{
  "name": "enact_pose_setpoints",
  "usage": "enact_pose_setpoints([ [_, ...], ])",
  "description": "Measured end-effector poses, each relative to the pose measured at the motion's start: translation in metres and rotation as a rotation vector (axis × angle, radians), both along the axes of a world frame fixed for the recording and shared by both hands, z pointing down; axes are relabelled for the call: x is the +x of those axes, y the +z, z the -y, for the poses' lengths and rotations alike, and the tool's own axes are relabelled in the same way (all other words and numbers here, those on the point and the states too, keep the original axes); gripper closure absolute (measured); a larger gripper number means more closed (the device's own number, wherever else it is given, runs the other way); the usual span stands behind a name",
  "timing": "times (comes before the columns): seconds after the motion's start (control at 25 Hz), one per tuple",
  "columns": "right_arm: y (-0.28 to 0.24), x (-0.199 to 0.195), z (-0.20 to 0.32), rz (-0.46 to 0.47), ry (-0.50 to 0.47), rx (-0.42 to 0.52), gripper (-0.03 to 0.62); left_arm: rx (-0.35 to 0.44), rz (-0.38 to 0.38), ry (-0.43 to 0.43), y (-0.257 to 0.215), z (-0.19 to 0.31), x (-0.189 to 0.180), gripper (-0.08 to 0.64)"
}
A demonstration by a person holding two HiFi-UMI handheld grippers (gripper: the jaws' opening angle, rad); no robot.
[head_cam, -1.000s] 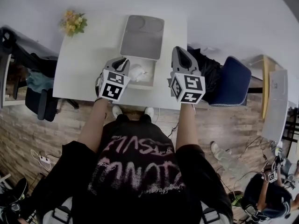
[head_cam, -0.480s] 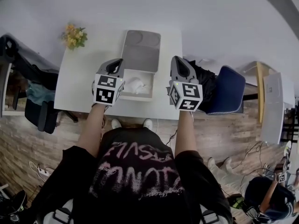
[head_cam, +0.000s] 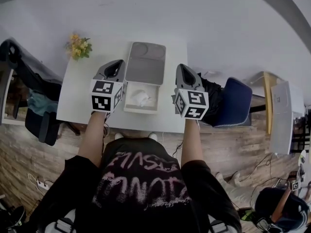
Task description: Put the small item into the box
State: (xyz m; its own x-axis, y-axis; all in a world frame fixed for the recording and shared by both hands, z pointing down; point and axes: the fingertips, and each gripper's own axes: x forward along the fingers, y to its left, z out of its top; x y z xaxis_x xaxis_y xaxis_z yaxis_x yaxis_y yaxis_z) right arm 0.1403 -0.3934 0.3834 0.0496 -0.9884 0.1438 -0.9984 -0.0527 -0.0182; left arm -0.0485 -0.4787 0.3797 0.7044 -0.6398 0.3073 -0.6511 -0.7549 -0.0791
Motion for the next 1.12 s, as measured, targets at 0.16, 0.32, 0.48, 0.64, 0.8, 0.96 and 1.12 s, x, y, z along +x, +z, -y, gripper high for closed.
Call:
enact_pose_setpoints([
  [0.16,-0.002,0.002,0.002,0.008,-0.004,0.002,0.583,0.009,-0.037,-0.017,-0.017,0.005,-0.004,0.558],
  [0.32,-0.006,0.003,0.002,0.013,-0.009,0.009,0.583,0.036,-0.041,-0.027,-0.031,0.006,-0.006,0.558],
  [0.48,-0.009,0.004,0.0,0.008,-0.008,0.013,0.583,0.05,-0.077,-0.034,-0.043,0.005,-0.009,0.558],
  [0.64,-0.012,0.004,-0.001,0.004,-0.009,0.02,0.583,0.072,-0.074,-0.032,-0.053,0.005,-0.01,0.558],
  [0.8,-0.014,0.004,-0.001,-0.001,-0.013,0.024,0.584,0.076,-0.083,-0.035,-0.056,0.005,-0.011,0.558],
  [0.96,-0.015,0.007,-0.002,0.0,-0.012,0.026,0.584,0.083,-0.085,-0.034,-0.059,0.004,-0.01,0.558],
  [1.12,-0.016,0.01,-0.005,0.001,-0.01,0.025,0.584,0.087,-0.094,-0.032,-0.062,0.003,-0.008,0.558],
])
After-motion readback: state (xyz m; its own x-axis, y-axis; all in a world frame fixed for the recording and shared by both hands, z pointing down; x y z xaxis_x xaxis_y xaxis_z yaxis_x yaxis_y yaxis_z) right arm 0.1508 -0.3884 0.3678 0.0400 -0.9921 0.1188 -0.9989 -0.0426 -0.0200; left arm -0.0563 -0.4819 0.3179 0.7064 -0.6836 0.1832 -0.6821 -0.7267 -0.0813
